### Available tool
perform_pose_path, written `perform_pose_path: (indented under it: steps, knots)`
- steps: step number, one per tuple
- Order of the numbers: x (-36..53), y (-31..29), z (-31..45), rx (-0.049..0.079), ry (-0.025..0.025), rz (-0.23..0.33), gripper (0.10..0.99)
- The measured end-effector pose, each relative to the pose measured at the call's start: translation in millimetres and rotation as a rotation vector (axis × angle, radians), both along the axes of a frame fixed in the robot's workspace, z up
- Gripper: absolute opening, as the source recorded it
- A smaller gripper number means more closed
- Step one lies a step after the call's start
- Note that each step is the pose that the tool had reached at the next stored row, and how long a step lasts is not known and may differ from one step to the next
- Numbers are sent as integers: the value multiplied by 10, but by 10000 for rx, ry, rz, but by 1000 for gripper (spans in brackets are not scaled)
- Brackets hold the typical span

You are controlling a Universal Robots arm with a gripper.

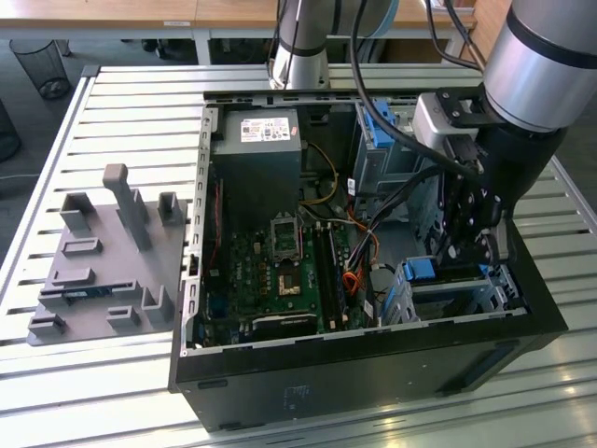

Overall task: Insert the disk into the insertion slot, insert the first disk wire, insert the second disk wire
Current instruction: 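Insert the second disk wire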

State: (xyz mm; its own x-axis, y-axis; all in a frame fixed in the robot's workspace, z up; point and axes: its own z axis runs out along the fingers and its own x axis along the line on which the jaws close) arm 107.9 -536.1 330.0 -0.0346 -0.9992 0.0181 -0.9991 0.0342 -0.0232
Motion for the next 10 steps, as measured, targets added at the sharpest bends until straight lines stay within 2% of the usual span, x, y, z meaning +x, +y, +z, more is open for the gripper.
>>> perform_pose_path:
  steps: [10]
  knots:
    - [0, 0, -23, -1, 0, -3, 141]
